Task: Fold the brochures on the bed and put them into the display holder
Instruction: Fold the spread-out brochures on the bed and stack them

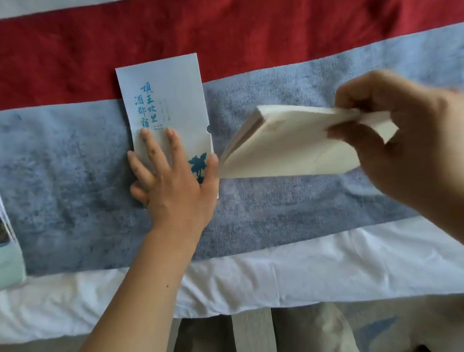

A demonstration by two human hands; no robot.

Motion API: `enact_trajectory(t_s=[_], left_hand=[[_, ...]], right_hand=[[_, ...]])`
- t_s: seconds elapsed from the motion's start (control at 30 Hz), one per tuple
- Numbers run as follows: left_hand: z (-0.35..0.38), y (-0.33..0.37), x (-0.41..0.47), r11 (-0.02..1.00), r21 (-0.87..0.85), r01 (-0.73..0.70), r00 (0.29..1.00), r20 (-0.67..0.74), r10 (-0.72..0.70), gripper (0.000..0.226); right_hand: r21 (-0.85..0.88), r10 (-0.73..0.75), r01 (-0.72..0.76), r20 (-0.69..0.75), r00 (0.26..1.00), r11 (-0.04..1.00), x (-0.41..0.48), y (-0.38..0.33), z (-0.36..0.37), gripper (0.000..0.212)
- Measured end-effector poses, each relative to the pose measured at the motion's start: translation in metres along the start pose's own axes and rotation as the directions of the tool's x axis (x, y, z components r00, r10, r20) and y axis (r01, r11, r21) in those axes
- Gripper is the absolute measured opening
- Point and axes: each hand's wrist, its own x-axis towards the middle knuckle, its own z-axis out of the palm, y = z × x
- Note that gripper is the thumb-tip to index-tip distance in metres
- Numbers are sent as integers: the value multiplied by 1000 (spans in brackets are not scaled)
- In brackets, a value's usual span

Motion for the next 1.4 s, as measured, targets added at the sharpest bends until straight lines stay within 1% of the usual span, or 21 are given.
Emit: enact_trajectory(t_s=[0.03,0.1,0.23,0.27,0.33,0.4,0.43,0.5,0.57,0.6,0.63,0.73,0.8,0.87,0.93,1.0,1.1,1.13,1.2,1.27,1.4], left_hand=[[0,-2,-1,1000,-7,5,1000,-2,-5,89],[0,-6,-3,1000,-14,11,1000,-15,-11,89],[2,-13,-5,998,-61,3,1000,-25,-5,88],[2,-15,-5,997,-72,-3,1000,-30,1,87],[1,-18,-4,997,-78,-12,999,-40,9,86],[1,-21,-2,996,-94,-9,1000,-31,6,85],[2,-21,-2,995,-104,-7,1000,-19,5,82],[3,-22,-3,997,-82,-16,1000,-6,16,85],[3,-21,-5,999,-45,-24,1000,-9,23,93],[2,-19,-5,1000,-26,-16,1000,-6,16,94],[1,-17,-5,1000,-8,-6,1000,1,6,95],[0,-14,-5,1000,24,4,1000,25,-5,97],[-1,-14,-5,999,32,2,1000,22,-3,97],[0,-16,-4,999,36,-4,1000,23,3,95],[0,-17,-3,999,34,-6,1000,29,5,93],[-1,-16,-3,999,42,-9,999,36,7,91],[-4,-17,-2,998,65,-14,999,39,12,88],[-5,-17,-2,998,59,-15,999,39,13,88],[-7,-18,-1,999,35,-12,999,30,11,88],[-7,-18,-2,1000,23,-13,1000,23,13,89],[-7,-18,-3,999,34,-28,999,25,27,88]], right_hand=[[37,-91,92,-43,995,995,1,0,-1,4],[52,-237,240,-56,970,969,1,3,4,16],[-9,-475,478,94,875,878,-9,4,20,28],[19,-526,527,110,843,849,-14,2,20,28],[65,-604,601,53,795,796,-23,-6,19,25],[51,-613,613,-8,790,789,-28,-7,21,29],[36,-583,583,9,812,812,-28,-3,25,33],[14,-445,448,144,884,894,-27,8,40,35],[-21,-180,196,304,935,980,-30,13,60,37],[-27,-42,55,359,932,998,-32,13,69,40],[-32,53,-45,373,926,998,-34,12,75,42],[-62,169,-157,282,945,986,-37,1,89,43],[-43,320,-321,289,903,946,-34,-13,97,55],[-33,477,-493,320,819,869,-27,-24,103,77],[-24,585,-614,337,738,789,-14,-28,106,89],[56,657,-713,345,671,699,0,-25,102,84],[303,724,-813,371,582,498,8,-25,99,38],[330,744,-820,355,566,467,9,-24,99,24],[331,773,-811,273,572,483,10,-18,96,4],[332,785,-805,230,575,492,12,-12,90,4],[338,728,-830,406,553,443,10,-12,85,27]])
